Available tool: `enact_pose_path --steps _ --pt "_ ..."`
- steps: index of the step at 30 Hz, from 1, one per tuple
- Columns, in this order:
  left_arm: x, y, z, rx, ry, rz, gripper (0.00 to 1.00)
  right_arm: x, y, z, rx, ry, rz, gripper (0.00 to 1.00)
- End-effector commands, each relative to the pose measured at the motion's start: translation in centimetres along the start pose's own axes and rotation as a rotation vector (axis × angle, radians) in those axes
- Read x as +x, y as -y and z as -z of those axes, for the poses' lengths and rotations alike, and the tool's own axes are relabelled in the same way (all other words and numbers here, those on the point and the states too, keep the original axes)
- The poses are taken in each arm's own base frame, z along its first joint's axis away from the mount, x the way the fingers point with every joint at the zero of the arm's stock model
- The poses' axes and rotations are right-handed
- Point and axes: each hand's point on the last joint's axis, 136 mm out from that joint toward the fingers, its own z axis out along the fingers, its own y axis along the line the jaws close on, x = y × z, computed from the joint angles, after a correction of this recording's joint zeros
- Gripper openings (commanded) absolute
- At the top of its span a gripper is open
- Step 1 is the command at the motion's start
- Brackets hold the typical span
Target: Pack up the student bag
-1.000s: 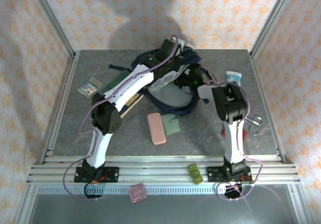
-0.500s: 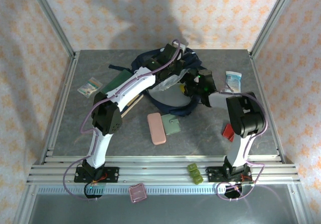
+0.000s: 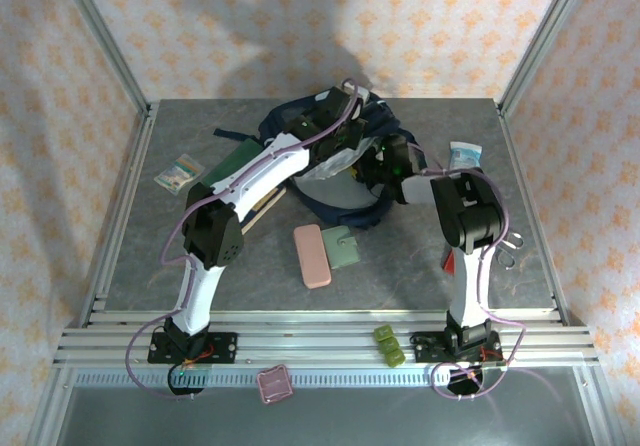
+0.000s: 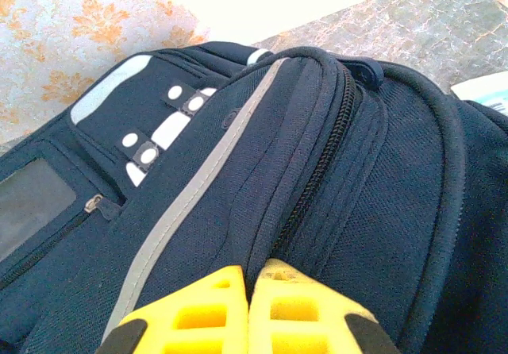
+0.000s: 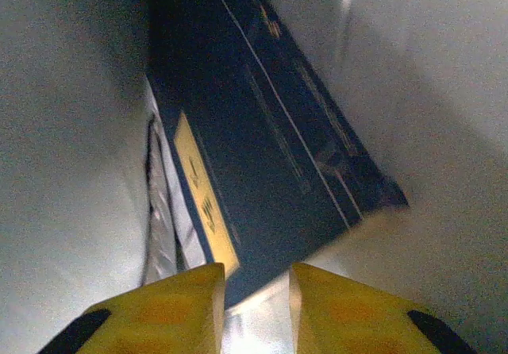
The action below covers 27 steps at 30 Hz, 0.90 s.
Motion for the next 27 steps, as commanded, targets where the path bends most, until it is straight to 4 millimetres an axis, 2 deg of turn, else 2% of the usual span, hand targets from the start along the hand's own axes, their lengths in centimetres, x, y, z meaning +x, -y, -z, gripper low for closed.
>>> enact_pose_path --steps 1,4,6,9,10,11,13,15,17,20,21,23,24,27 --pt "-4.6 -0.9 3.9 -0.009 0.147 0.061 0.0 -3.3 -0.7 0.4 -0.039 0.14 -0.015 0.3" --pt "-4.0 -0.8 3.6 -0.007 0.142 0.065 0.0 -3.5 -2.1 1.0 -0.1 0.151 -0.011 0.32" --pt "-3.7 -0.7 3.4 -0.003 0.135 0.07 0.0 -3.1 -2.1 1.2 -0.084 0.136 0.001 0.32" --pt "-3.3 -0.3 3.0 0.019 0.121 0.091 0.0 -1.7 -1.8 3.0 -0.055 0.11 0.024 0.31" --pt "-3.1 -0.3 2.8 0.022 0.114 0.104 0.03 -1.0 -1.5 4.0 -0.034 0.102 0.035 0.31" --pt "-2.9 -0.3 2.8 0.02 0.107 0.114 0.14 -0.3 -1.1 5.0 -0.005 0.095 0.046 0.32" --pt "-2.4 -0.5 2.9 0.009 0.089 0.135 0.43 1.4 0.0 7.7 0.078 0.09 0.095 0.35" --pt "-1.9 -1.2 3.4 -0.018 0.079 0.152 0.59 2.6 1.3 10.6 0.168 0.104 0.142 0.42" --pt "-1.1 -2.3 4.2 -0.04 0.077 0.18 0.67 3.6 3.2 13.6 0.273 0.125 0.173 0.47" --pt "0.3 -5.2 6.3 -0.063 0.106 0.266 0.74 4.5 5.2 17.9 0.385 0.171 0.218 0.55" --pt "1.0 -6.8 7.0 -0.086 0.118 0.307 0.78 4.7 5.4 19.1 0.4 0.189 0.235 0.55" --pt "3.6 -10.0 7.7 -0.137 0.111 0.383 0.81 5.2 6.1 20.9 0.427 0.21 0.256 0.59" --pt "5.1 -11.8 8.0 -0.168 0.105 0.429 0.84 5.3 5.5 21.8 0.418 0.23 0.274 0.61" --pt "10.4 -15.9 7.9 -0.263 0.04 0.511 0.84 5.1 5.2 22.7 0.425 0.257 0.318 0.66"
